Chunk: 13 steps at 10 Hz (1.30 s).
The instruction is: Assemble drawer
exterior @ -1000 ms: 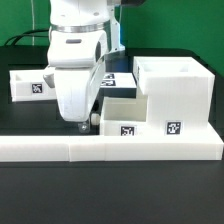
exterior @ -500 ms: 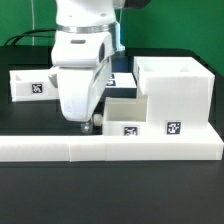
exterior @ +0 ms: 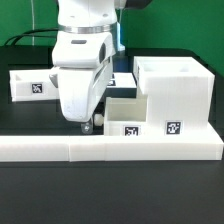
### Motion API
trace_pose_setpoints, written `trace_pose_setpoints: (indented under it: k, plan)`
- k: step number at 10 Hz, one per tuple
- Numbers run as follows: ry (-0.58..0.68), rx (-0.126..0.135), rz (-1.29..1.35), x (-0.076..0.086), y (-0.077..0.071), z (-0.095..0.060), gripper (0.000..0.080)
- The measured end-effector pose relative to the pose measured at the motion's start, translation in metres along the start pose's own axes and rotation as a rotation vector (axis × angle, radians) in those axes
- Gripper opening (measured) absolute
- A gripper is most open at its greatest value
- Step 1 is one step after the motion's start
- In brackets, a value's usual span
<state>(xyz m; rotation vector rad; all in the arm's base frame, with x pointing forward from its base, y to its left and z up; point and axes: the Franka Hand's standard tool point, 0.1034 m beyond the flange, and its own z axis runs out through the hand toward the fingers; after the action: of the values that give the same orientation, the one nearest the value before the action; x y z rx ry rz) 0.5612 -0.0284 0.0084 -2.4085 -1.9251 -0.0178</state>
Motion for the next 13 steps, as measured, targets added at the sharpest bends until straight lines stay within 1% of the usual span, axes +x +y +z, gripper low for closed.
trace_pose_setpoints:
  k: [4,6,7,9,13]
  plan:
    - [0.0,0.0,0.0,0.0,0.0,0.0,0.0649]
    - [-0.016,0.003,0.046,0.0039,-0.0006,0.0006,0.0649]
    - [-0.044,0.013,0.112,0.006,-0.0008,0.0007,0.0649]
    - [-0.071,0.011,0.175,0.0069,-0.0008,0.0008,0.0649]
    - [-0.071,0.014,0.162,0.006,-0.0017,0.0021,0.0649]
